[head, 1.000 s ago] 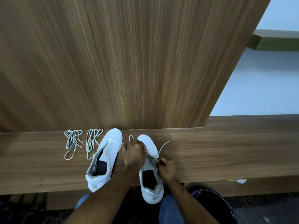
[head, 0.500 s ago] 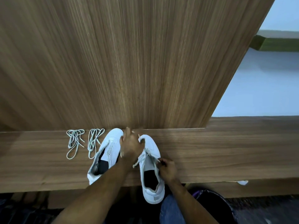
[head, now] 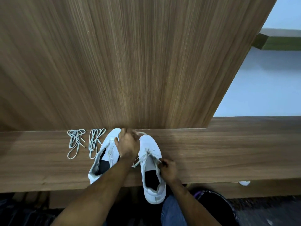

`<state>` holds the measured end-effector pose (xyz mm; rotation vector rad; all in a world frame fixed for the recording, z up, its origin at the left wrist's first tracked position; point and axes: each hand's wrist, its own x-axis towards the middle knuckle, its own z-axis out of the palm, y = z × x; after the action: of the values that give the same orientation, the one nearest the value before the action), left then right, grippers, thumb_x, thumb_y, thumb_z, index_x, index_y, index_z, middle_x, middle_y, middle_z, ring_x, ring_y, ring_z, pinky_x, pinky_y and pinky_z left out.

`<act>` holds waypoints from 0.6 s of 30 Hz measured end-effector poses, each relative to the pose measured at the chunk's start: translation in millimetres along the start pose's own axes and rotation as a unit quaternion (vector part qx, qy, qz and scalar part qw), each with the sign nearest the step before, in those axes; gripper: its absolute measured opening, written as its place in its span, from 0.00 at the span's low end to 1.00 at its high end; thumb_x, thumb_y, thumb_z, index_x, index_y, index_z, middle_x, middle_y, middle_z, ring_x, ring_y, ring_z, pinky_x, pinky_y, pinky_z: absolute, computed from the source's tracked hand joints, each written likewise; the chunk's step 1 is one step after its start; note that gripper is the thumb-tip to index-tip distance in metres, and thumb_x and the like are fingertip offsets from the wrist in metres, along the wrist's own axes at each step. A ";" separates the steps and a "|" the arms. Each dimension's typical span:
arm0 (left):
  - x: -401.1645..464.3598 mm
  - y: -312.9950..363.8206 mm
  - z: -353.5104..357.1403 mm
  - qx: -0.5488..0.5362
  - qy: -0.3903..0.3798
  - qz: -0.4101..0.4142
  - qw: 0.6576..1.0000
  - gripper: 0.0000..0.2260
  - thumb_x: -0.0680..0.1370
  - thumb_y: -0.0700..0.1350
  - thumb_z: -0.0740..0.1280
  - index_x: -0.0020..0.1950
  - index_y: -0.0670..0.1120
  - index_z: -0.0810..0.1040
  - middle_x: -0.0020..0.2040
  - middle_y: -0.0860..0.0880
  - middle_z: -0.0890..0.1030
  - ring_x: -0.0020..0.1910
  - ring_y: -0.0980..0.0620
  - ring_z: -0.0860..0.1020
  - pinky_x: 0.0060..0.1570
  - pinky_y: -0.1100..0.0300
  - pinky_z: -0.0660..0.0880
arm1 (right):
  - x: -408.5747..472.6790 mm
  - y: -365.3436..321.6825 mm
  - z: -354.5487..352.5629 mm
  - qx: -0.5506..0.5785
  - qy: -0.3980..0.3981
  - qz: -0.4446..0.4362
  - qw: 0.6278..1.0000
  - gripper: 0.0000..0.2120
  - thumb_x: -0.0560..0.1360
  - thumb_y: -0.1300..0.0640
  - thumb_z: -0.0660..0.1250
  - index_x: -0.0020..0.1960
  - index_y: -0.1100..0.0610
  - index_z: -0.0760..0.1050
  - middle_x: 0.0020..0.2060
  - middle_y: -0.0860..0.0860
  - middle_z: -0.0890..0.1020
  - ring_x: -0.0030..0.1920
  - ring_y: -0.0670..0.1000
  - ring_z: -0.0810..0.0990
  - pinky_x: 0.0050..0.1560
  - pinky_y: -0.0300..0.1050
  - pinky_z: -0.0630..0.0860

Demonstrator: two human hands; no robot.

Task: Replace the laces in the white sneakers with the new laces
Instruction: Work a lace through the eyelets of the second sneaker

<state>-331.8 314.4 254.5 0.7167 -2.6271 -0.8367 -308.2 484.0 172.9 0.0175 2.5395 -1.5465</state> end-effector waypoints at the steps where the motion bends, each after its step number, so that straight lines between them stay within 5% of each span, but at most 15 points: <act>1: 2.8 0.6 -5.1 -0.017 0.009 -0.011 1.000 0.06 0.76 0.44 0.64 0.51 0.50 0.78 0.57 0.48 0.74 0.60 0.46 0.72 0.67 0.44 0.63 | -0.2 -0.2 0.4 0.001 -0.001 0.001 1.000 0.06 0.74 0.63 0.67 0.41 0.59 0.83 0.30 0.43 0.80 0.35 0.44 0.78 0.40 0.41 0.72; 4: -1.0 -4.9 -7.9 -0.030 -0.015 -0.006 0.999 0.10 0.76 0.49 0.66 0.55 0.49 0.77 0.55 0.46 0.75 0.56 0.43 0.74 0.57 0.47 0.71 | -1.7 -2.6 -0.6 0.004 0.002 0.002 1.000 0.06 0.74 0.64 0.67 0.41 0.60 0.83 0.32 0.46 0.81 0.36 0.45 0.78 0.41 0.42 0.73; 7: -21.2 -18.5 1.7 -0.054 -0.121 0.027 0.991 0.10 0.76 0.55 0.67 0.46 0.49 0.79 0.46 0.47 0.82 0.48 0.45 0.80 0.46 0.56 0.74 | -2.9 -4.0 -0.9 -0.003 -0.003 0.006 1.000 0.07 0.74 0.63 0.66 0.41 0.59 0.83 0.33 0.46 0.82 0.36 0.43 0.79 0.40 0.40 0.73; 12: -56.1 -29.1 14.9 0.039 -0.206 0.034 0.977 0.12 0.71 0.59 0.66 0.45 0.52 0.79 0.47 0.50 0.82 0.52 0.49 0.78 0.44 0.59 0.70 | -5.7 -7.9 -1.4 -0.024 -0.007 -0.005 1.000 0.07 0.75 0.62 0.66 0.42 0.57 0.83 0.34 0.44 0.82 0.34 0.36 0.78 0.41 0.39 0.73; 15: -57.9 -40.2 19.1 0.000 -0.209 -0.030 0.977 0.11 0.73 0.54 0.66 0.46 0.47 0.80 0.48 0.44 0.82 0.52 0.42 0.79 0.47 0.55 0.74 | -6.9 -9.1 -1.5 -0.079 -0.005 -0.004 0.997 0.09 0.74 0.61 0.63 0.45 0.54 0.82 0.42 0.48 0.85 0.44 0.47 0.83 0.45 0.44 0.77; 18: -58.8 -52.6 22.4 -0.083 -0.199 -0.093 0.972 0.13 0.69 0.53 0.67 0.45 0.46 0.83 0.44 0.44 0.84 0.48 0.42 0.81 0.49 0.51 0.78 | -8.9 -19.3 -4.2 -0.174 -0.012 -0.021 0.985 0.16 0.75 0.59 0.61 0.60 0.51 0.78 0.54 0.52 0.83 0.55 0.55 0.81 0.53 0.46 0.76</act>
<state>-272.6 319.1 197.9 0.8310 -2.8125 -1.3636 -301.8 479.4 193.1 -0.0978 2.7663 -1.0875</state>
